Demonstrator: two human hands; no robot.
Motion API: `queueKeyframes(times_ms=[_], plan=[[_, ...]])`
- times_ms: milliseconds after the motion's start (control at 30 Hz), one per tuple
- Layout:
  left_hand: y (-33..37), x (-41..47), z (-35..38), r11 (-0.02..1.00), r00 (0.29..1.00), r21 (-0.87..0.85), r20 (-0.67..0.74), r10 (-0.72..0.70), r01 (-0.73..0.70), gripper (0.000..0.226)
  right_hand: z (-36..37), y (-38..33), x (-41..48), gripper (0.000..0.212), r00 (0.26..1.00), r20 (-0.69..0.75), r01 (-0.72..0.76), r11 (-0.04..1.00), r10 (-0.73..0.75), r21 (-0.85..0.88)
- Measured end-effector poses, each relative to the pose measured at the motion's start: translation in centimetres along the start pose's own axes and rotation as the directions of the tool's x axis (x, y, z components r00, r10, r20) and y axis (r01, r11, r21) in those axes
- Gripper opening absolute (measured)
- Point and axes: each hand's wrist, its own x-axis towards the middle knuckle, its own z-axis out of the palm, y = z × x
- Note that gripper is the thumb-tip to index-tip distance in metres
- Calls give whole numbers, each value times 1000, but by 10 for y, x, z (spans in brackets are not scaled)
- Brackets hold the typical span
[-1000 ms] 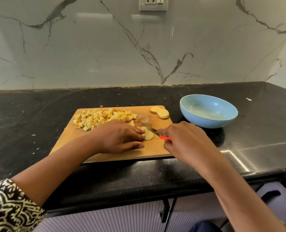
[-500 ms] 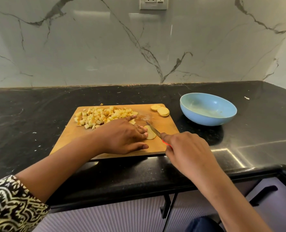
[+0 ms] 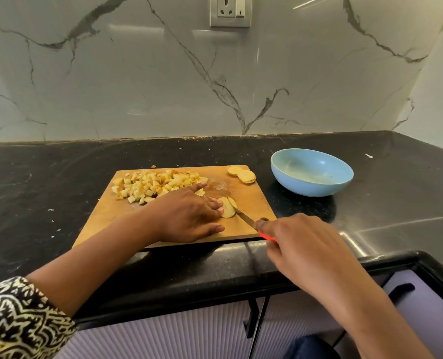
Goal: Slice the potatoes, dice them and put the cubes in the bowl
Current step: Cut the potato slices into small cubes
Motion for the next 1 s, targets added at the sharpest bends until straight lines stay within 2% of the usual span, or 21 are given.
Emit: queueKeyframes(times_ms=[133,400,700,800,900,1000], plan=[[-1,-2,1,1000,1000,-17,-1,-2,2,58,10,-1,20,34,1000,6,-9,1000,9,-4],[-4,-2,5,1000,1000,-13,-10,-9,9,60,22,-8,-6,50,998,-32,-49,998,51,44],[-6,-7,5,1000,1000,-1,-9,16,-16,73,-13,2,-17,41,993,-52,-99,994,101,42],[-9,-9,4,999,1000,-28,-23,21,-22,72,-7,-1,-3,41,989,-78,-123,989,129,77],[-12,-11,5,998,995,-34,-90,49,-53,72,6,-8,8,40,990,-42,-128,986,133,106],[-14,-10,4,998,996,-28,-70,55,-58,69,12,-8,11,41,991,-48,-115,986,122,119]])
